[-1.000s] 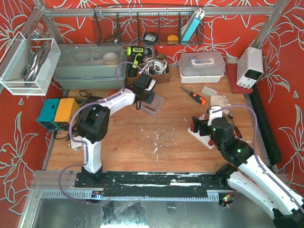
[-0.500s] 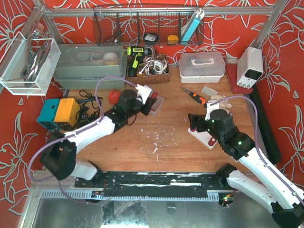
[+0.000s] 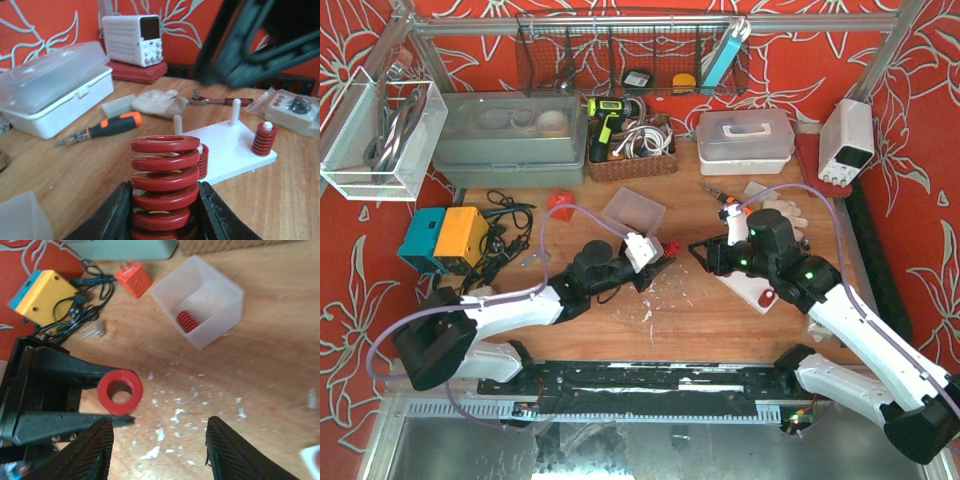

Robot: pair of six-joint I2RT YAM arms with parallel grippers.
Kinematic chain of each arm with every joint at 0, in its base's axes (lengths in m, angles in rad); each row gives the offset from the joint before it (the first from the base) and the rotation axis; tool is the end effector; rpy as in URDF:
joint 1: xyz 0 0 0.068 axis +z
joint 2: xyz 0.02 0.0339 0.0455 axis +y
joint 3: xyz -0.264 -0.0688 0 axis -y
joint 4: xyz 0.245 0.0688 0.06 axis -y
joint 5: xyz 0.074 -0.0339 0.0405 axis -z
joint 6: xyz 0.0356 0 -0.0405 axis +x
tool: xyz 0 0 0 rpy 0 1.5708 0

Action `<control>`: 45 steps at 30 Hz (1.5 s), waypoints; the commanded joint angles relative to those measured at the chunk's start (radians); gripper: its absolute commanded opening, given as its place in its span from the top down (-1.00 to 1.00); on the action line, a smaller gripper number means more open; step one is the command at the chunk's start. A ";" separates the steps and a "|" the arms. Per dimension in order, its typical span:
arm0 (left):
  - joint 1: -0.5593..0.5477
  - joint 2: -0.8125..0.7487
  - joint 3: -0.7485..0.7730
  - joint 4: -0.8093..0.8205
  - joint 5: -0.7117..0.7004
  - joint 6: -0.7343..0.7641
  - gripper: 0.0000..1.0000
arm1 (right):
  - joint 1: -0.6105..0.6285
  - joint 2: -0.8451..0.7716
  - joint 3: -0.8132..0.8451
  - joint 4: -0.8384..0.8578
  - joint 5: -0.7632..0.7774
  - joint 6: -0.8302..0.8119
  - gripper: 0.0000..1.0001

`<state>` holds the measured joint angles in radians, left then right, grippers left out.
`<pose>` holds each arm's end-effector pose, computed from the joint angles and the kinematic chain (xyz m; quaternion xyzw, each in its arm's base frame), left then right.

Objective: Install the large spring

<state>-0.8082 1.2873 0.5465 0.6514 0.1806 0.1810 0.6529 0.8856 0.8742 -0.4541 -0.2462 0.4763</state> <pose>0.1861 -0.2040 0.2362 0.4024 0.6180 -0.2706 0.6187 0.1501 0.1257 0.3264 -0.1387 0.8357 0.3671 0.3842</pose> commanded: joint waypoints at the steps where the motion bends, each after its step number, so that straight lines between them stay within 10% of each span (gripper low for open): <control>1: -0.031 -0.019 0.004 0.146 0.026 0.069 0.97 | -0.003 0.052 0.023 0.057 -0.198 0.033 -0.12; 14: -0.049 0.000 0.014 0.128 0.065 0.102 0.98 | -0.002 0.168 0.016 0.114 -0.330 0.050 -0.04; 22: -0.051 -0.001 0.020 0.125 0.062 0.111 0.94 | -0.002 0.160 0.005 0.125 -0.311 0.034 0.75; 30: -0.051 0.012 0.020 0.080 -0.029 0.053 -0.33 | -0.003 0.098 -0.018 0.099 -0.108 0.024 1.00; 32: -0.051 0.016 0.015 0.059 -0.063 0.020 -0.92 | -0.003 0.052 -0.033 0.076 0.019 0.022 1.00; 45: -0.055 0.040 0.043 -0.109 -0.495 -0.214 -1.00 | -0.063 -0.095 -0.046 -0.275 0.771 0.135 1.00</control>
<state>-0.8577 1.3296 0.5629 0.5980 -0.1509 0.0654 0.6338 0.7795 0.7990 -0.5671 0.2787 0.5552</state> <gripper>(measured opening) 0.998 0.329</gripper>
